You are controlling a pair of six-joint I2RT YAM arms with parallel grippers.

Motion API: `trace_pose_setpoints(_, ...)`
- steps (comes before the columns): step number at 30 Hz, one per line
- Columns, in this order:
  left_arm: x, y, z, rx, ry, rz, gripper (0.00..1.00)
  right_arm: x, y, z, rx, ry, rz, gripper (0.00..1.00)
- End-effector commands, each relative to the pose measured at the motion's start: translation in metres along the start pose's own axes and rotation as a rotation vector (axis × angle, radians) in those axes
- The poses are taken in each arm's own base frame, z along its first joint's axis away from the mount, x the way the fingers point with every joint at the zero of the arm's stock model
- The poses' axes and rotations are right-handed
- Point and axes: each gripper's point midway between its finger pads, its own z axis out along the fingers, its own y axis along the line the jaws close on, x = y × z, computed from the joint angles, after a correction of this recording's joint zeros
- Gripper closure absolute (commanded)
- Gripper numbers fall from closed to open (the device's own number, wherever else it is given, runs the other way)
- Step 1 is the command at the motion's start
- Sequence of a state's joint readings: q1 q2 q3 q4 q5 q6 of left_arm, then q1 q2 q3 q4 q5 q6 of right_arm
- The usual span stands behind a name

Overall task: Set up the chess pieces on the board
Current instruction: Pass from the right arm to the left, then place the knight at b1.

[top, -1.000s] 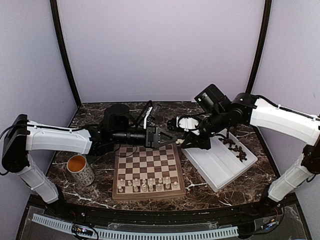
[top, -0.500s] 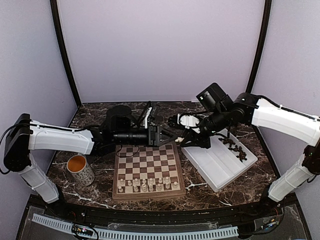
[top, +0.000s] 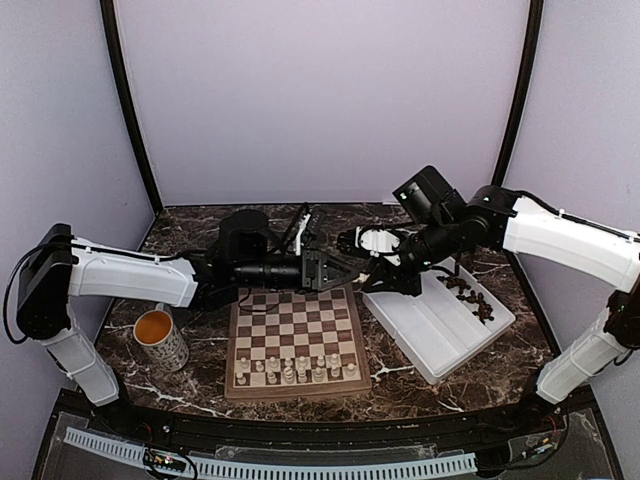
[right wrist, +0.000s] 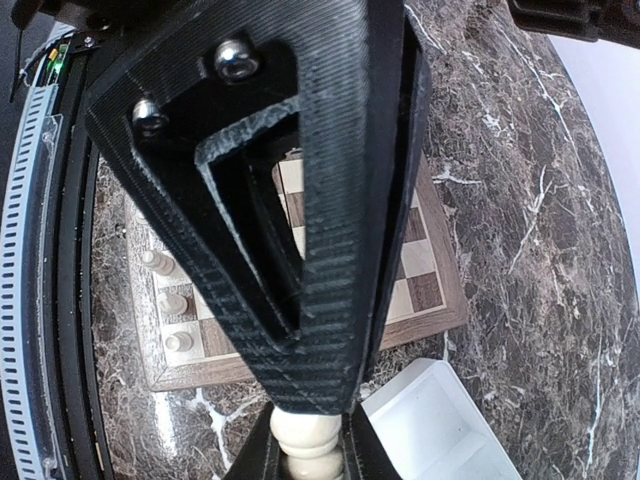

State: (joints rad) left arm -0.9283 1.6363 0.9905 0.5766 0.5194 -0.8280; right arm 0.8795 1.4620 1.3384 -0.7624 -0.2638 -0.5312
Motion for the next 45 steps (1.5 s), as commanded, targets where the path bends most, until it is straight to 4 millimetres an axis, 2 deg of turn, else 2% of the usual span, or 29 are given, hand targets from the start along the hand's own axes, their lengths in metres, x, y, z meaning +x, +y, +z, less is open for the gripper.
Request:
trace_pose_setpoints(1, -0.006, -0.013, 0.001, 0.044, 0.000, 0.024, 0.94, -0.013, -0.008, -0.002, 0.024, -0.051, 0.007, 0.85)
trace_pose_setpoints(4, -0.008, -0.013, -0.007, 0.007, 0.003, 0.047, 0.96, -0.008, -0.007, -0.007, 0.027, -0.048, 0.003, 0.69)
trace_pose_setpoints(7, -0.007, -0.014, -0.023, -0.074, 0.029, 0.145, 0.96, 0.007, -0.006, -0.015, 0.020, -0.065, 0.016, 0.58)
trace_pose_setpoints(8, -0.004, -0.011, -0.034, -0.141, 0.056, 0.150, 0.96, 0.012, -0.009, -0.019, 0.020, -0.077, 0.034, 0.56)
trace_pose_setpoints(9, 0.009, 0.001, -0.043, -0.213, 0.121, 0.178, 0.96, 0.017, -0.012, -0.024, 0.016, -0.093, 0.056, 0.54)
trace_pose_setpoints(10, 0.000, -0.005, -0.055, -0.259, 0.105, 0.215, 0.96, 0.023, -0.017, -0.028, 0.011, -0.108, 0.086, 0.53)
trace_pose_setpoints(11, 0.017, 0.009, -0.068, -0.342, 0.190, 0.234, 0.96, 0.029, -0.022, -0.031, 0.012, -0.119, 0.113, 0.52)
trace_pose_setpoints(12, 0.009, 0.005, -0.080, -0.391, 0.172, 0.273, 0.96, 0.036, -0.028, -0.034, 0.020, -0.127, 0.136, 0.52)
trace_pose_setpoints(13, 0.019, 0.017, -0.095, -0.473, 0.235, 0.301, 0.95, 0.044, -0.035, -0.034, 0.037, -0.128, 0.159, 0.51)
trace_pose_setpoints(14, 0.019, 0.014, -0.106, -0.496, 0.244, 0.322, 0.95, 0.052, -0.041, -0.034, 0.056, -0.129, 0.179, 0.51)
trace_pose_setpoints(15, 0.031, 0.021, -0.119, -0.542, 0.305, 0.337, 0.95, 0.061, -0.047, -0.033, 0.071, -0.125, 0.201, 0.51)
trace_pose_setpoints(18, 0.059, 0.025, -0.144, -0.572, 0.416, 0.324, 0.95, 0.079, -0.060, -0.031, 0.098, -0.125, 0.252, 0.51)
trace_pose_setpoints(23, 0.114, 0.041, -0.172, -0.638, 0.562, 0.238, 0.95, 0.088, -0.065, -0.030, 0.123, -0.106, 0.266, 0.50)
trace_pose_setpoints(26, 0.140, 0.038, -0.175, -0.642, 0.629, 0.274, 0.94, 0.088, -0.066, -0.029, 0.115, -0.104, 0.272, 0.49)
trace_pose_setpoints(30, 0.155, 0.040, -0.170, -0.656, 0.668, 0.305, 0.93, 0.090, -0.065, -0.024, 0.091, -0.091, 0.282, 0.49)
trace_pose_setpoints(34, 0.169, 0.060, -0.170, -0.741, 0.747, 0.286, 0.93, 0.090, -0.065, -0.024, 0.085, -0.088, 0.284, 0.49)
trace_pose_setpoints(45, 0.171, 0.079, -0.166, -0.821, 0.772, 0.309, 0.93, 0.092, -0.061, -0.027, 0.096, -0.094, 0.274, 0.49)
